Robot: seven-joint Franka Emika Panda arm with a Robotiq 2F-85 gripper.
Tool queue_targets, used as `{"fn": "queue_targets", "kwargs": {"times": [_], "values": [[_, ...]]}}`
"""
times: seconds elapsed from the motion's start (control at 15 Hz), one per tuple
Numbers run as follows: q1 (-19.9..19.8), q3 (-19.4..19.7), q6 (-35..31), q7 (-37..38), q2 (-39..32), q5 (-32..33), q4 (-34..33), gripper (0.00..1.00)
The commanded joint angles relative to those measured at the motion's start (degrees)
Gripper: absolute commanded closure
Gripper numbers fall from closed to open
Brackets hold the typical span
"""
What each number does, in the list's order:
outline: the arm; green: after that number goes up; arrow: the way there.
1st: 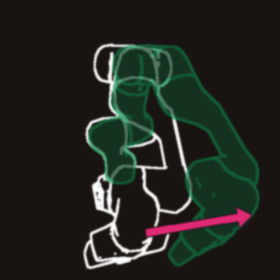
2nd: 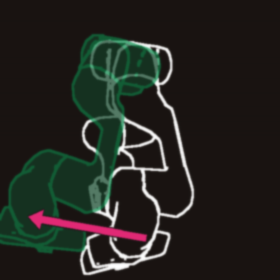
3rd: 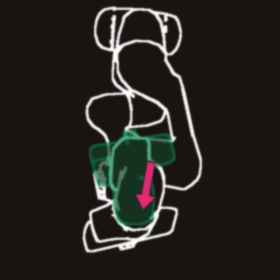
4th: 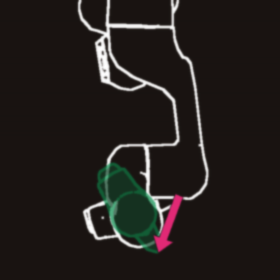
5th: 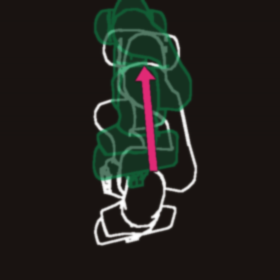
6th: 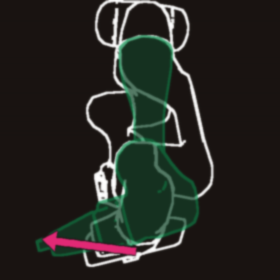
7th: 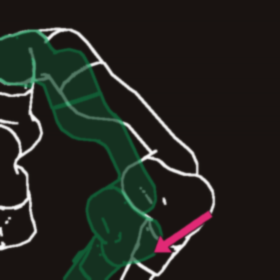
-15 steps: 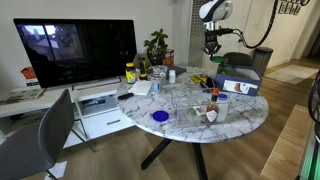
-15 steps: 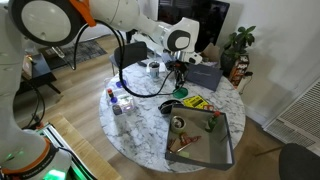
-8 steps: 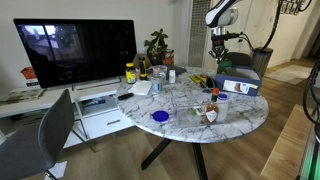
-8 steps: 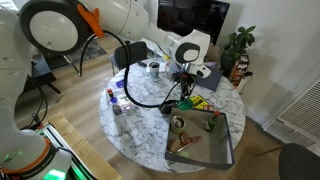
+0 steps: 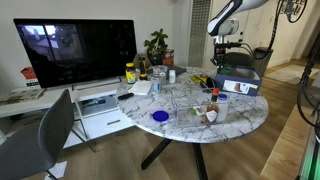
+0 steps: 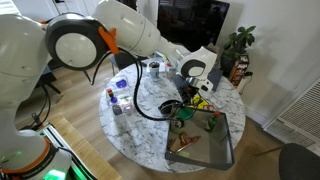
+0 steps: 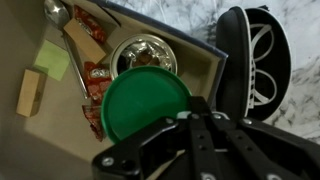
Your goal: Put the green lid in the box
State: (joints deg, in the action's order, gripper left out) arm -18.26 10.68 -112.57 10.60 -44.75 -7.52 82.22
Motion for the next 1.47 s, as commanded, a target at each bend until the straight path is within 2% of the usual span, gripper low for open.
{"fn": "queue_targets", "kwargs": {"times": [0.0,0.47,1.0,1.4], "values": [[-0.43,-0.05,0.77,-1.16,-1.09,-0.35,-1.28,0.99],[-1.18,-0.17,3.27,-2.32,-3.64,0.00,-3.91,1.00],[-3.05,-0.17,6.80,-0.30,-5.20,-2.66,-3.68,1.00],[-4.87,-0.80,9.61,-1.72,-5.59,-5.71,-3.27,1.00]]}}
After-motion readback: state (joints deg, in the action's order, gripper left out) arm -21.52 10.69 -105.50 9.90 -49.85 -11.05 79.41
